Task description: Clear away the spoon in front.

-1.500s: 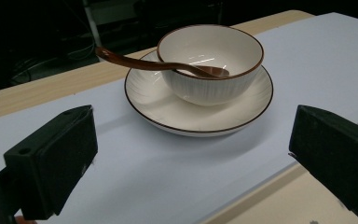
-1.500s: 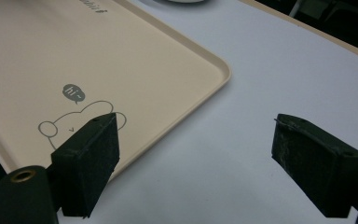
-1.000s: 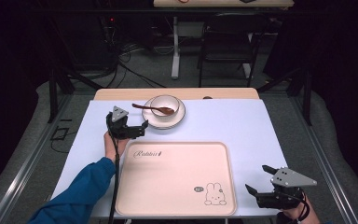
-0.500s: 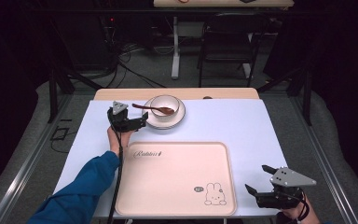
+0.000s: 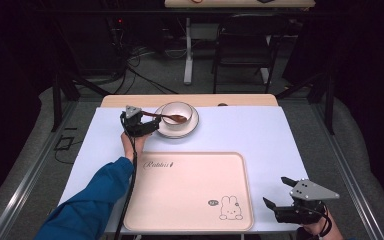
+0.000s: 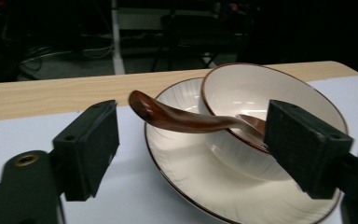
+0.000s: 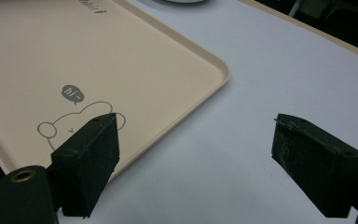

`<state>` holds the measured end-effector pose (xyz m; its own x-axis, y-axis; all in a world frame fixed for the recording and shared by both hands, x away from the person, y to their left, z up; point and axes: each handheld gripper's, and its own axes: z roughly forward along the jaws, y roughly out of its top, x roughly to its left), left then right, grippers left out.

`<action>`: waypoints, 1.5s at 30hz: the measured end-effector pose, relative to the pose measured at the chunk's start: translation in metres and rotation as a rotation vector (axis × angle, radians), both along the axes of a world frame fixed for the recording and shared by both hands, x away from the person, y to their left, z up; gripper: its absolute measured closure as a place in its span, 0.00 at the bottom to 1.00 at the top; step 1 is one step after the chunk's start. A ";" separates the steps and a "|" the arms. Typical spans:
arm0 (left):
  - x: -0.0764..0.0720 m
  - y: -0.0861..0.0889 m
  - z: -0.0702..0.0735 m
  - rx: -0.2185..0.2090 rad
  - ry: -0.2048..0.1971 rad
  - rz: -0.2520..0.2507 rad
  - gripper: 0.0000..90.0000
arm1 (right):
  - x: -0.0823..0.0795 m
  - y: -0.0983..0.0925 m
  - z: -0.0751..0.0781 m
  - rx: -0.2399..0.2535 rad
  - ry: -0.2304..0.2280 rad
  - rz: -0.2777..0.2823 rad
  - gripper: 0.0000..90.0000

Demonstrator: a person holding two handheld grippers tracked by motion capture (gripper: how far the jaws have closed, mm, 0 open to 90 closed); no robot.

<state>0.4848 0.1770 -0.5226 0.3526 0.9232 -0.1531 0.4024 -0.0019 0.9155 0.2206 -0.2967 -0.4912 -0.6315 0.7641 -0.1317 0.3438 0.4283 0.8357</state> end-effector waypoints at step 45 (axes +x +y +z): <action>0.005 0.004 0.012 -0.177 -0.083 -0.091 0.93 | 0.000 0.000 0.000 0.000 0.003 -0.012 0.16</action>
